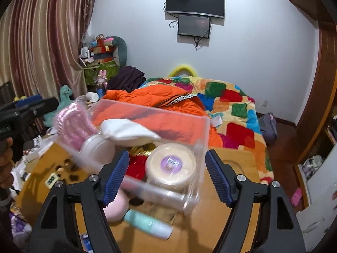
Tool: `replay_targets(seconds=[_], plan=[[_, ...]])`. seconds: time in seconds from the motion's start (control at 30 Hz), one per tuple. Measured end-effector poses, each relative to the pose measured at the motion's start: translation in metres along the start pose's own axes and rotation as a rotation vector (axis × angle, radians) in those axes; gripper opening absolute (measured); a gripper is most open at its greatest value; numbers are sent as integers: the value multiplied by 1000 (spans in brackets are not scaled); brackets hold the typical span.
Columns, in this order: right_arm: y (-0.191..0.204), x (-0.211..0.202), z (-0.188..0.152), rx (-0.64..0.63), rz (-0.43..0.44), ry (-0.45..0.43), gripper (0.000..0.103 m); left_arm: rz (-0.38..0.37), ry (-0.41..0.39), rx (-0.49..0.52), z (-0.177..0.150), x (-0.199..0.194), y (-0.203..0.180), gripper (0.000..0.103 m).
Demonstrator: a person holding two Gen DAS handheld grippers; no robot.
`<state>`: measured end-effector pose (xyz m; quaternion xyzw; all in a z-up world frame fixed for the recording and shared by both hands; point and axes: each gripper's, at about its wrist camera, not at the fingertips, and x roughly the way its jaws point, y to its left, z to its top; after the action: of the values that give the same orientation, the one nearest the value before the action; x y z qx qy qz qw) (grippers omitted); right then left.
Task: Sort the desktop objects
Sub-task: 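Grasp the mahjong tile with the left tool while the right tool grasps the pink round box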
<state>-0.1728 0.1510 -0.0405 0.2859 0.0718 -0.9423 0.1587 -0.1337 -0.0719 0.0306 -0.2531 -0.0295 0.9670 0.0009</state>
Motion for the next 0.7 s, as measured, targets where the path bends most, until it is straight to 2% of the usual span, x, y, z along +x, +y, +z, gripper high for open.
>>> replay_targets(seconds=[0.2, 0.37, 0.7], plan=[[15, -12, -21, -1, 47, 13, 72, 43, 61, 10, -34, -10, 18, 91], [27, -4, -40, 29, 117, 72, 72, 70, 114, 24, -63, -6, 22, 91], [53, 24, -68, -6, 138, 167, 72, 33, 167, 53, -103, 1, 15, 89]])
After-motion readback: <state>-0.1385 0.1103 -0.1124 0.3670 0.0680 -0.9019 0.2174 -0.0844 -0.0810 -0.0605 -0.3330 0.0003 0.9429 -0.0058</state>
